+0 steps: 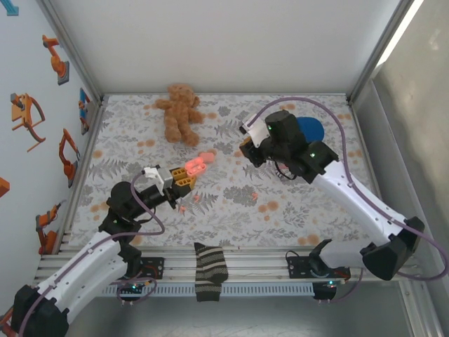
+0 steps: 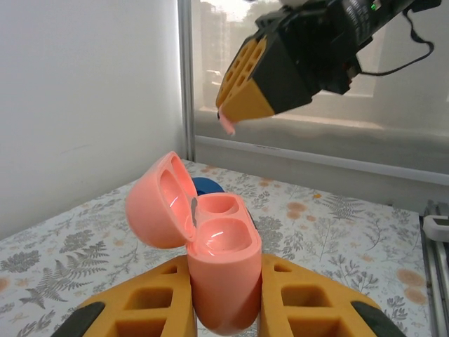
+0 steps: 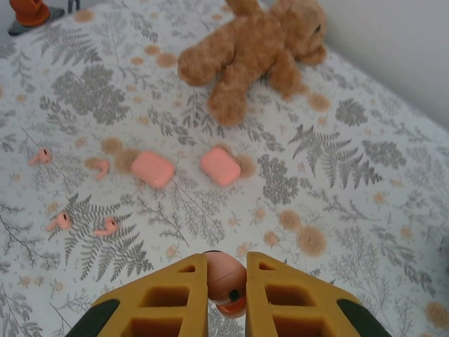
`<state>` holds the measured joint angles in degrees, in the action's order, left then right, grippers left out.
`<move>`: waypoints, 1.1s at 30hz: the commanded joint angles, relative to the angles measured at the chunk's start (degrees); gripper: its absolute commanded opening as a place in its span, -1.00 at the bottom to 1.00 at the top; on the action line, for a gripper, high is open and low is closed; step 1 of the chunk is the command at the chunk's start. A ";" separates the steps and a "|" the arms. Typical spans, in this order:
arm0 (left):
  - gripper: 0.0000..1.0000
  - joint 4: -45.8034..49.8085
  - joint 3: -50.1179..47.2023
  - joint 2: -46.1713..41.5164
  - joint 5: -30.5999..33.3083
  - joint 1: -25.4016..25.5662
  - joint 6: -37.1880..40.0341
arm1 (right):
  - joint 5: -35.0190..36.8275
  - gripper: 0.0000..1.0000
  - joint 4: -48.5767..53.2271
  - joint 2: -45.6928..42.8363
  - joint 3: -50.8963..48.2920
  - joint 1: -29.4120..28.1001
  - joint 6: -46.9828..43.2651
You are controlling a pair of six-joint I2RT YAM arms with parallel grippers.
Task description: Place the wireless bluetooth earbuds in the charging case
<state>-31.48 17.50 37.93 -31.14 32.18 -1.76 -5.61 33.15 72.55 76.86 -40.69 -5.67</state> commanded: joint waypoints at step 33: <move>-1.00 -16.42 6.85 13.66 -4.99 3.09 -3.79 | 9.12 -0.72 -19.48 1.45 -2.15 -20.38 -16.12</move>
<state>-45.47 22.74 51.99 -34.76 34.92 -4.71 2.50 15.55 74.11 74.61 -60.55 -20.78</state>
